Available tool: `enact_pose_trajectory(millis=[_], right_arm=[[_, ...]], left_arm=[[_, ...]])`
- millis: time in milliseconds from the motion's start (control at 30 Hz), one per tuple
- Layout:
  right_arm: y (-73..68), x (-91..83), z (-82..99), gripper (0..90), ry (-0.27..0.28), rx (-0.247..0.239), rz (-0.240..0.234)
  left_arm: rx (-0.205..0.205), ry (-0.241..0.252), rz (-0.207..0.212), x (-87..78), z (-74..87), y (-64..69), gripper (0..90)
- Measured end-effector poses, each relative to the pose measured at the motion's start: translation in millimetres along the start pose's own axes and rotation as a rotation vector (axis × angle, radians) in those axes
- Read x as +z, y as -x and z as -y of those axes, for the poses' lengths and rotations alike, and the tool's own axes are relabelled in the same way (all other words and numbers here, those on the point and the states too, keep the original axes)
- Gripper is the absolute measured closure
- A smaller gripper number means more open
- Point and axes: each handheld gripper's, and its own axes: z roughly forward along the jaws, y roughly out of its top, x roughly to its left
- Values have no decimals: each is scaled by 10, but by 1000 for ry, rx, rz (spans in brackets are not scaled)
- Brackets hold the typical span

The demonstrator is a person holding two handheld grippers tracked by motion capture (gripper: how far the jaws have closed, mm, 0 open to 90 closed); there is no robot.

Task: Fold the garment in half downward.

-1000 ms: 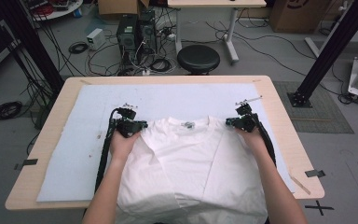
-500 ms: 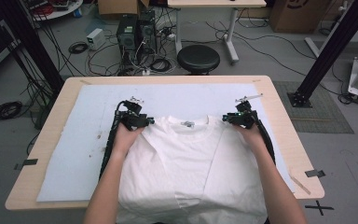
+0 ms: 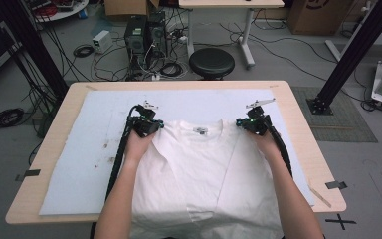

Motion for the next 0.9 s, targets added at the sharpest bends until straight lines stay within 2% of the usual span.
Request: enact_pose_trajectory(millis=[100,200,267,333,367,467,567,667,800,867,900], right_arm=[[-24,-175,-36,896,77,-3,11],[-66,-377,-27,896,140,-8,13],[-132,-534,14,896,194,-15,2],[-225,-684,82,895,226,-36,2],[-278,-759,128,896,236,-47,2],[-451,-986,312,896,277,-74,-3],[-632,-1187,544,895,297,-109,-3],[-776,-1347,801,895,298,-128,-2],[-930,-1550,1140,895,298,-141,-17],[-1027,-1641,1305,895,293,-159,-28],[-1076,-1683,1380,895,285,-176,-29]], left_arm=[[48,73,-17,-151,-62,64,873],[91,126,-21,-362,-104,161,873],[135,162,-33,-527,-109,263,872],[173,219,-29,-703,-66,377,873],[196,228,-30,-782,-31,436,873],[255,252,-32,-993,138,615,872],[286,276,-20,-1170,371,766,873],[306,293,4,-1333,621,906,872],[370,292,39,-1560,954,1116,871],[390,287,53,-1666,1125,1222,870],[396,284,73,-1707,1212,1267,870]])
